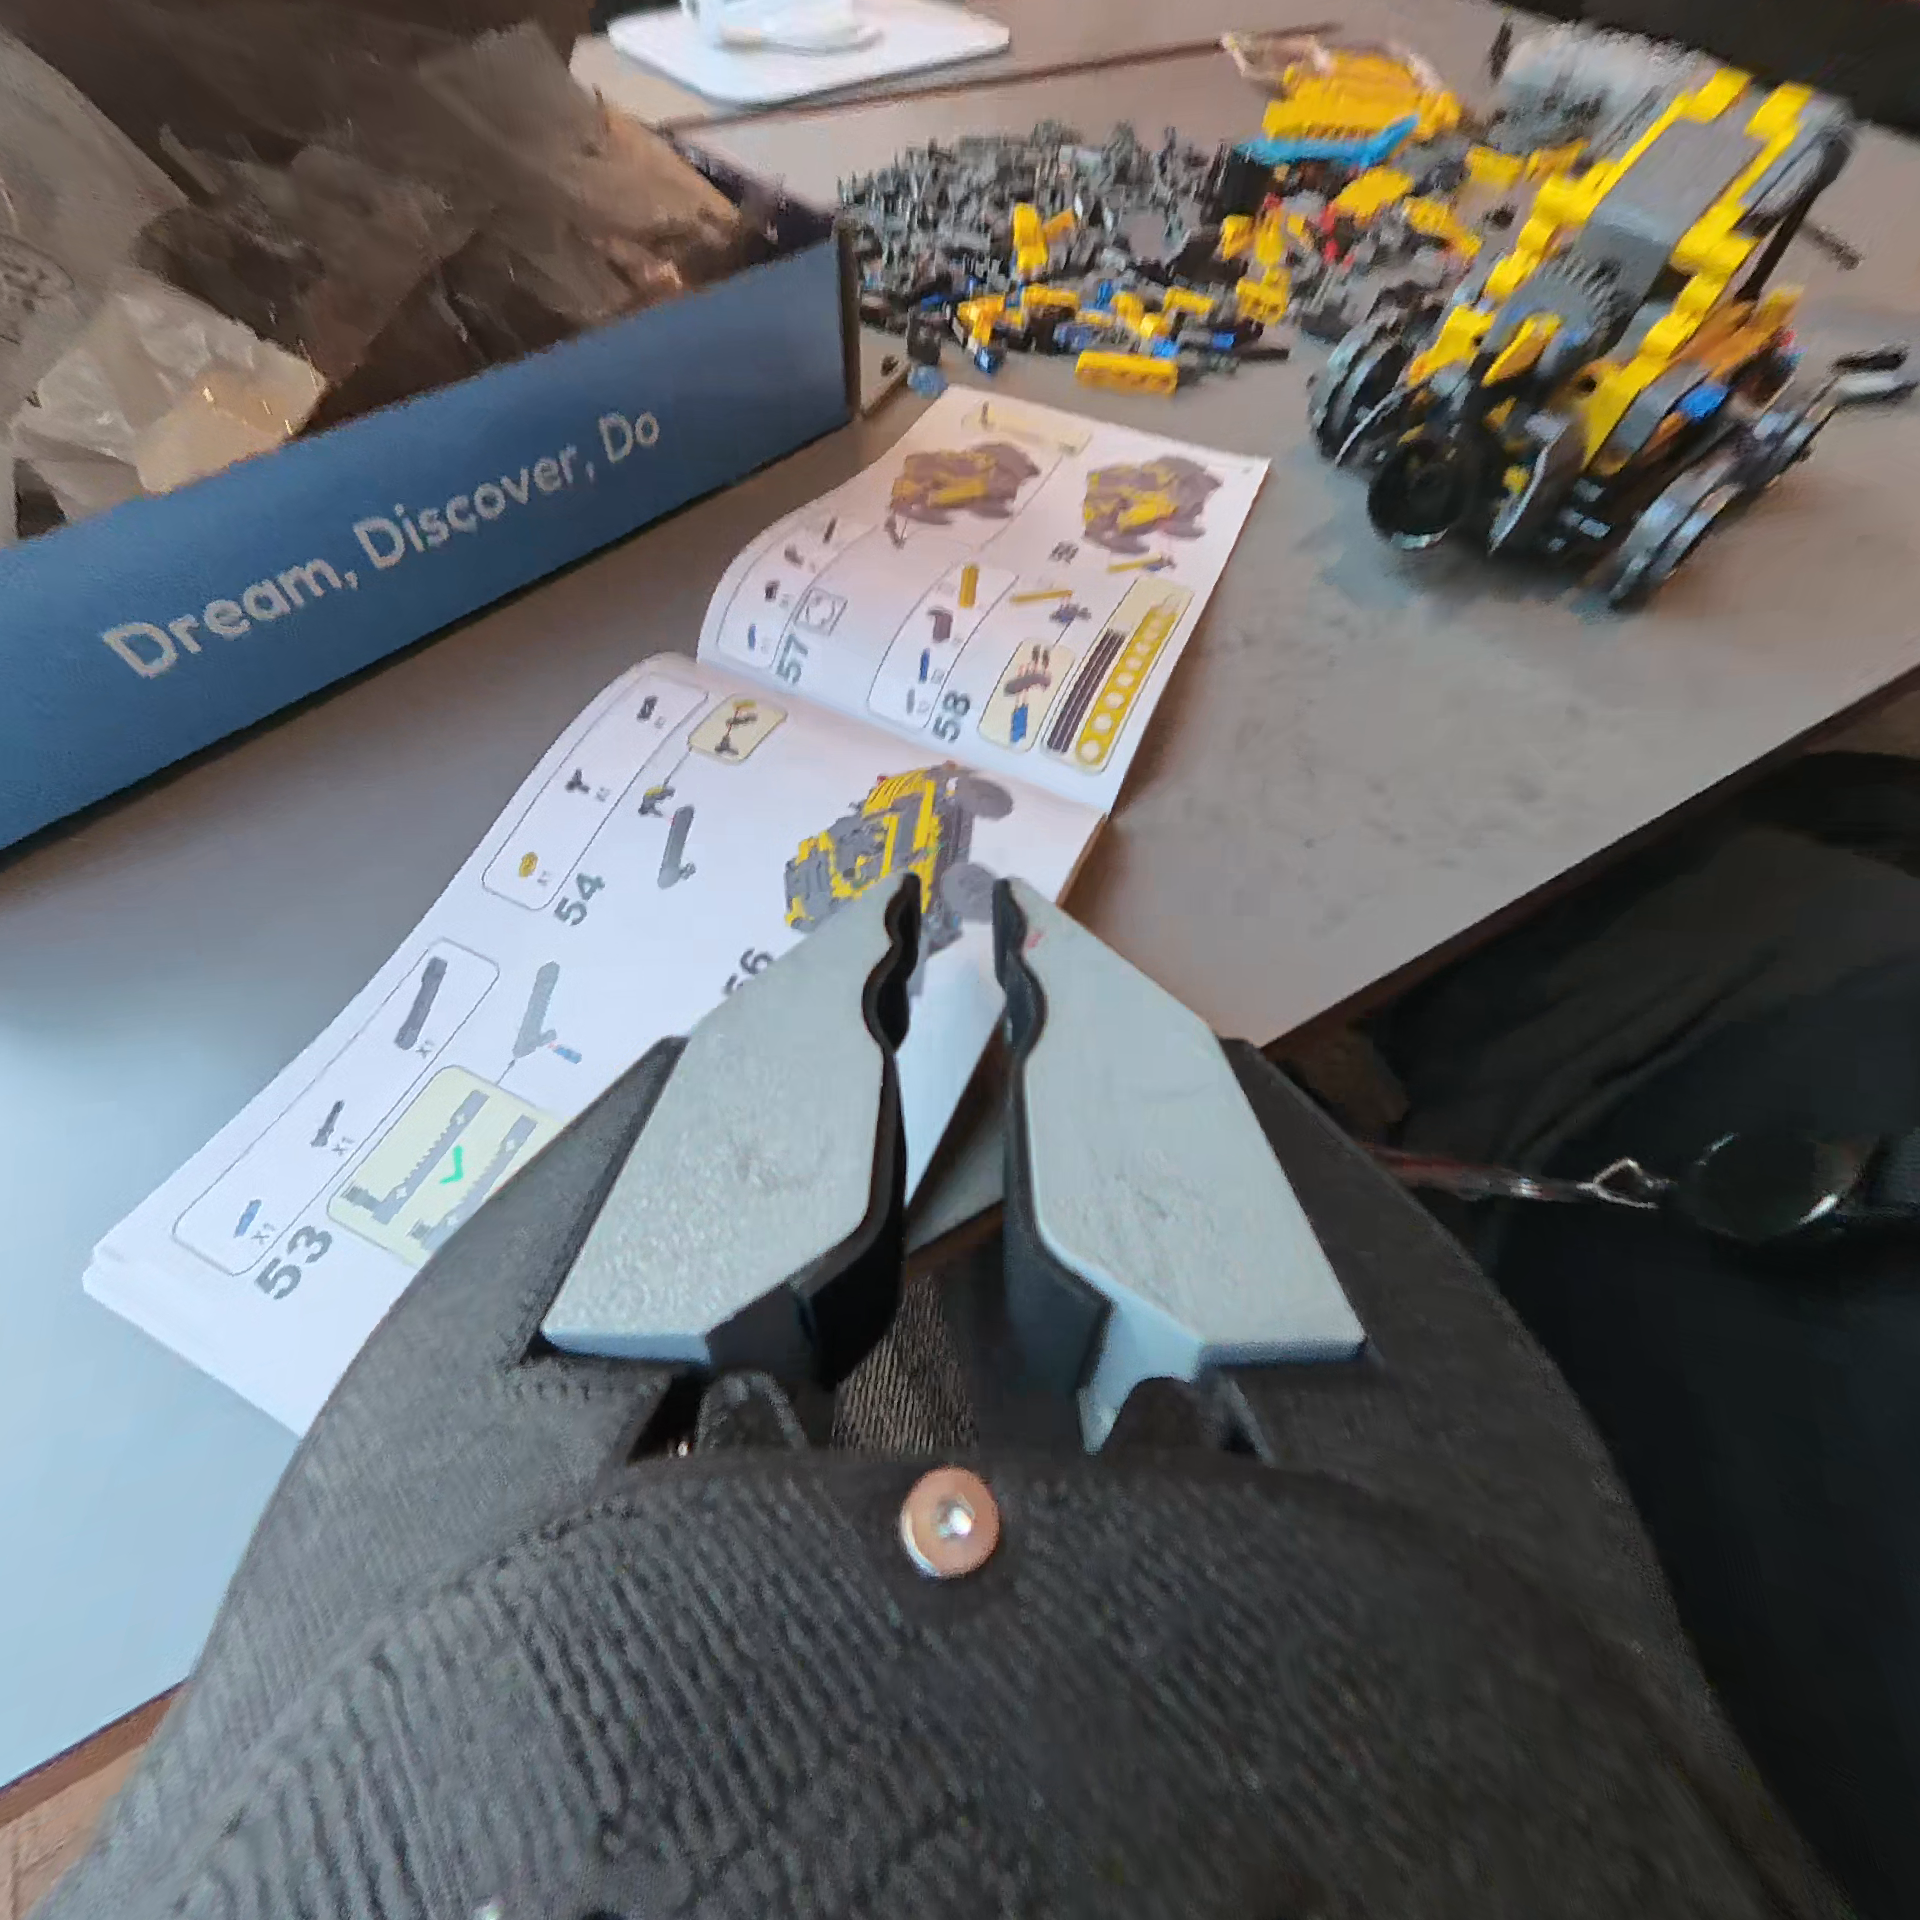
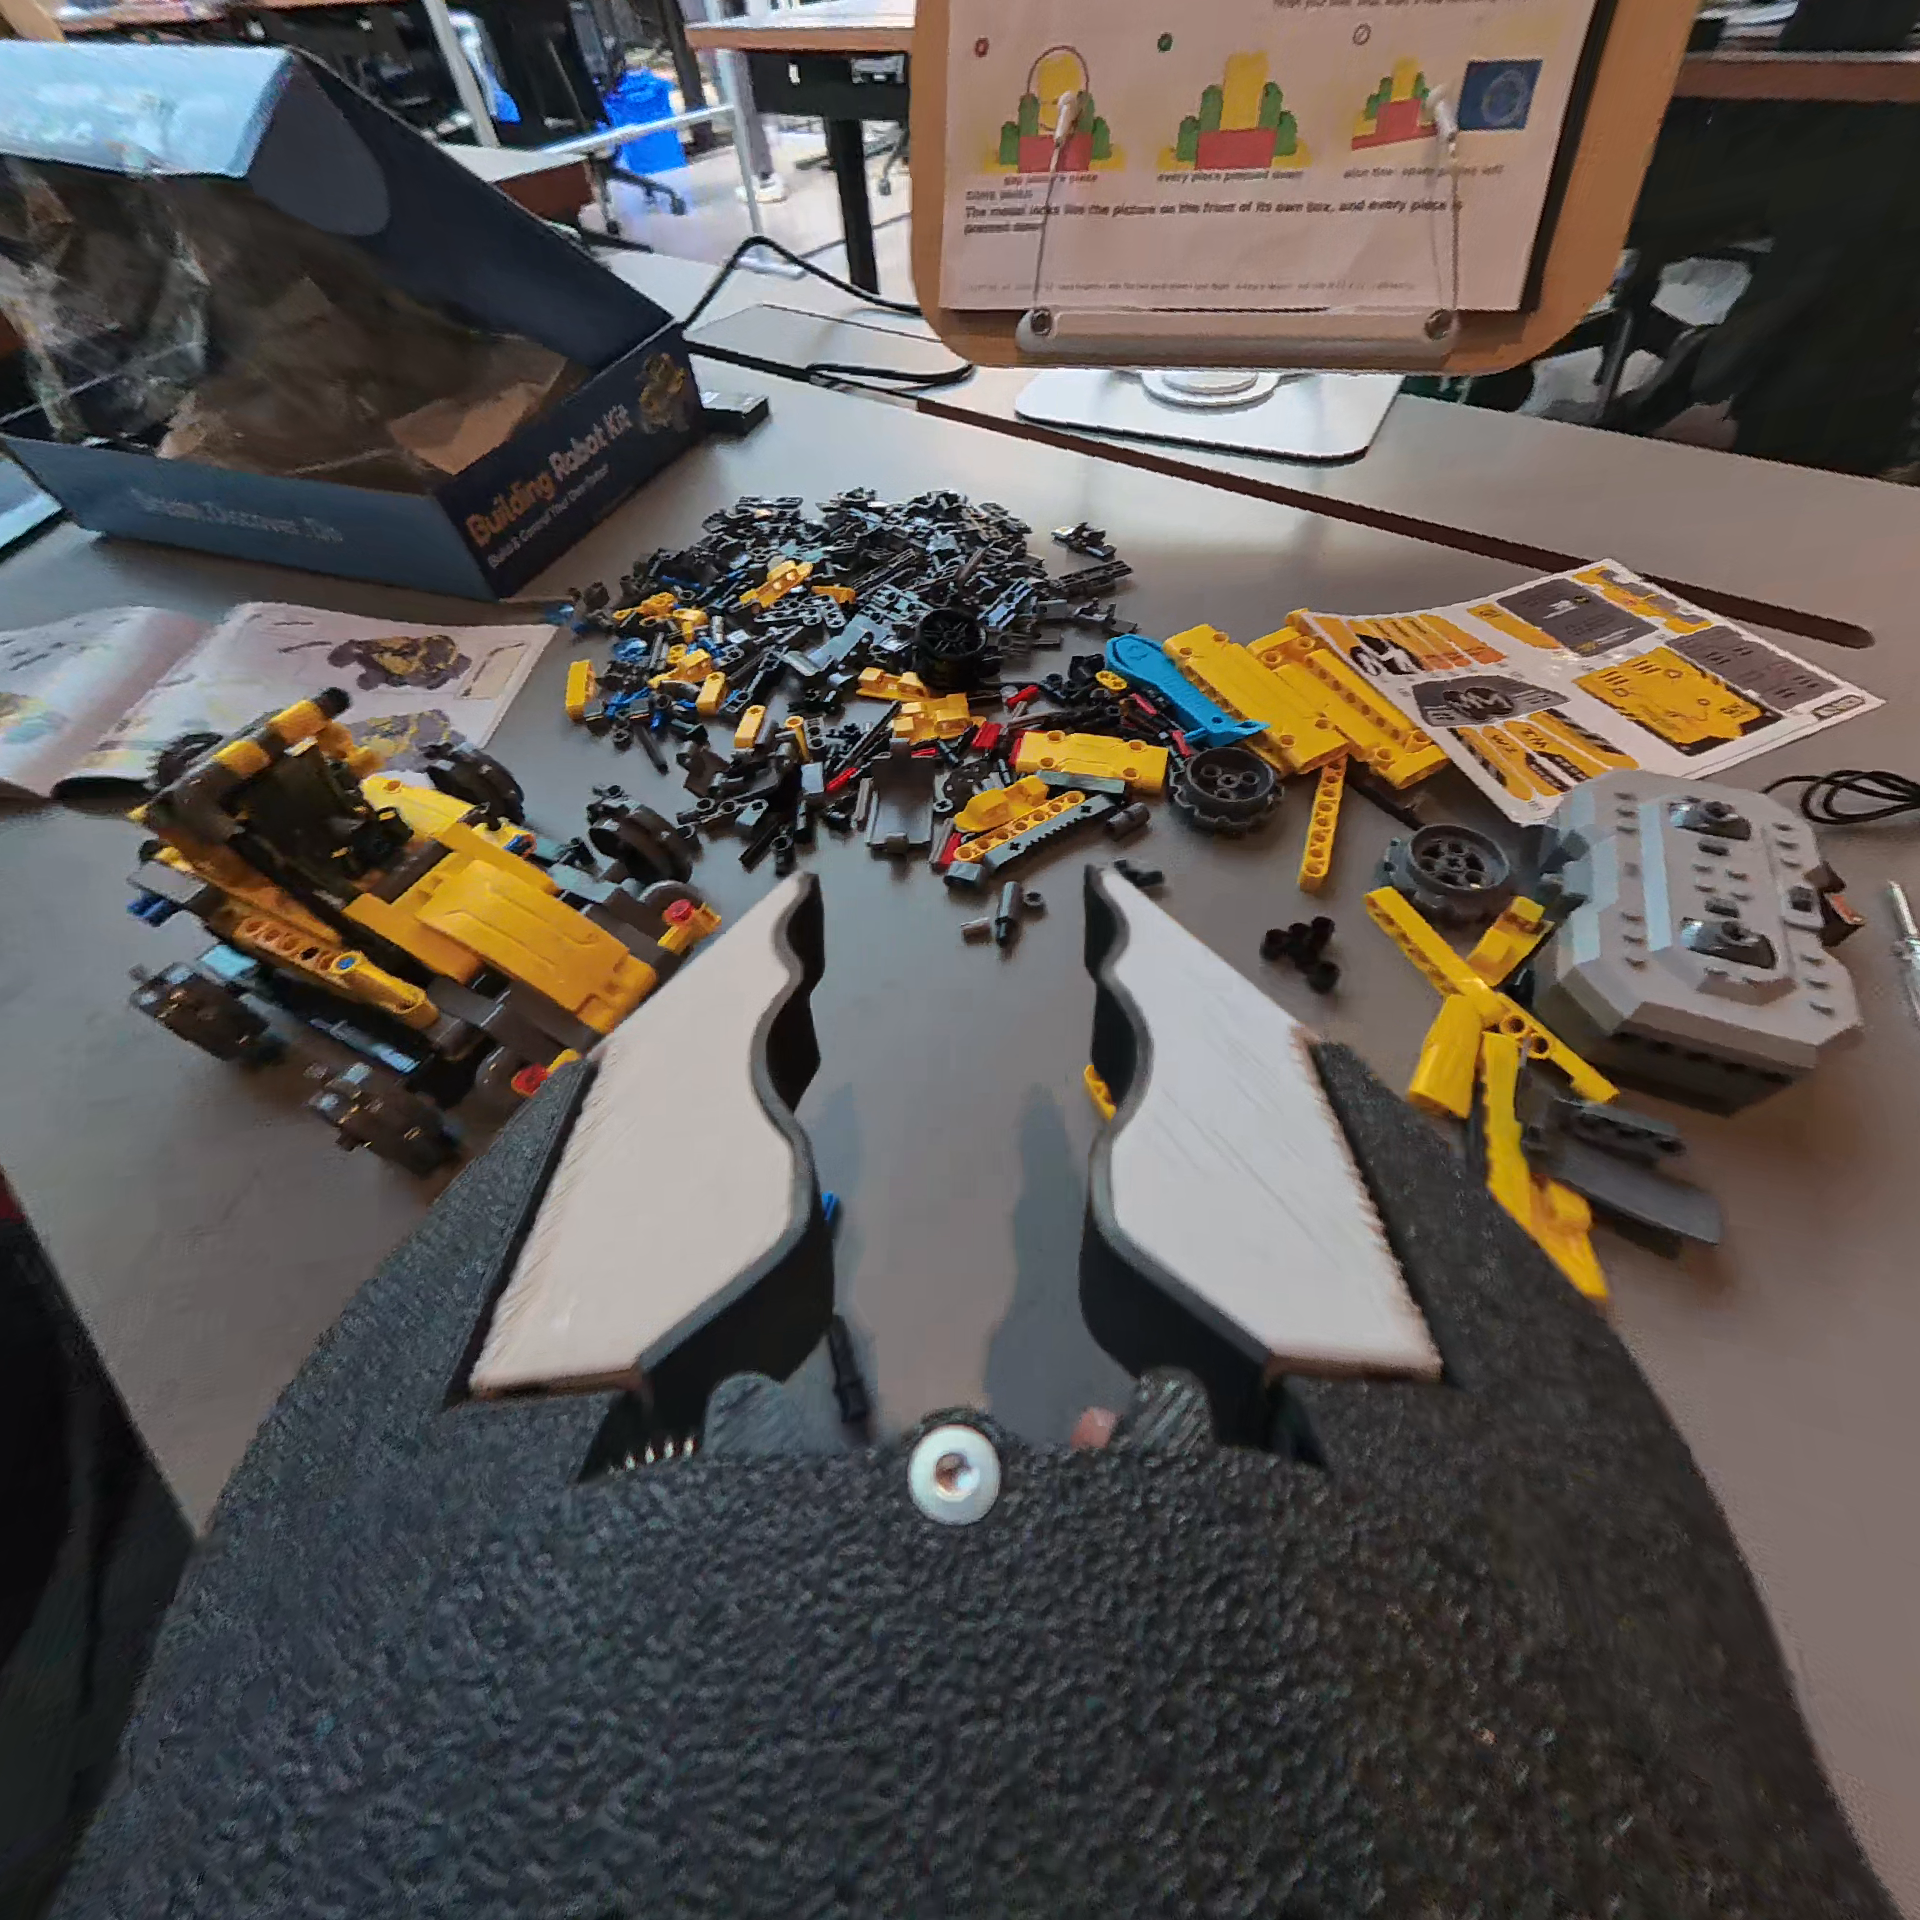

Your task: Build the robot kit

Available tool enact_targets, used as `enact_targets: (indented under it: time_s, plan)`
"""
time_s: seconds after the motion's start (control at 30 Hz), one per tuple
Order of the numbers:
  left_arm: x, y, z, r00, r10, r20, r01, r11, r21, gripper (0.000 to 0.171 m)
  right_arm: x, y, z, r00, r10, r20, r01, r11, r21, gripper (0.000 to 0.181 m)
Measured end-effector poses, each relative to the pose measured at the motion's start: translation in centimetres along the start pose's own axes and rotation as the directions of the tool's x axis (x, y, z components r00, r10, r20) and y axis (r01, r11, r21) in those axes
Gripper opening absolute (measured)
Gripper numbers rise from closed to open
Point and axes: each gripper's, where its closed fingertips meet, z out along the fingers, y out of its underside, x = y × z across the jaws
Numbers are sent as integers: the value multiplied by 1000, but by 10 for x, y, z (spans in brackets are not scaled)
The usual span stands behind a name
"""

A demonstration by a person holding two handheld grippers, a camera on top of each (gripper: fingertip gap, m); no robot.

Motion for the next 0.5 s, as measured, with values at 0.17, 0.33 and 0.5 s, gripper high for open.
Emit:
enact_targets:
  time_s: [0.17, 0.33, 0.5]
  plan:
    - [35, -28, 3, 998, 61, -11, -60, 995, 81, 11, -39, 23, -21, 980, -98, 173, 117, 988, -101, 36]
    - [97, -35, 23, 982, 114, -153, -105, 993, 62, 11, -68, 67, -36, 939, -161, 305, 248, 930, -271, 33]
    - [154, -26, 44, 948, 137, -286, -136, 990, 23, 11, -65, 107, -31, 911, -220, 348, 360, 837, -413, 33]
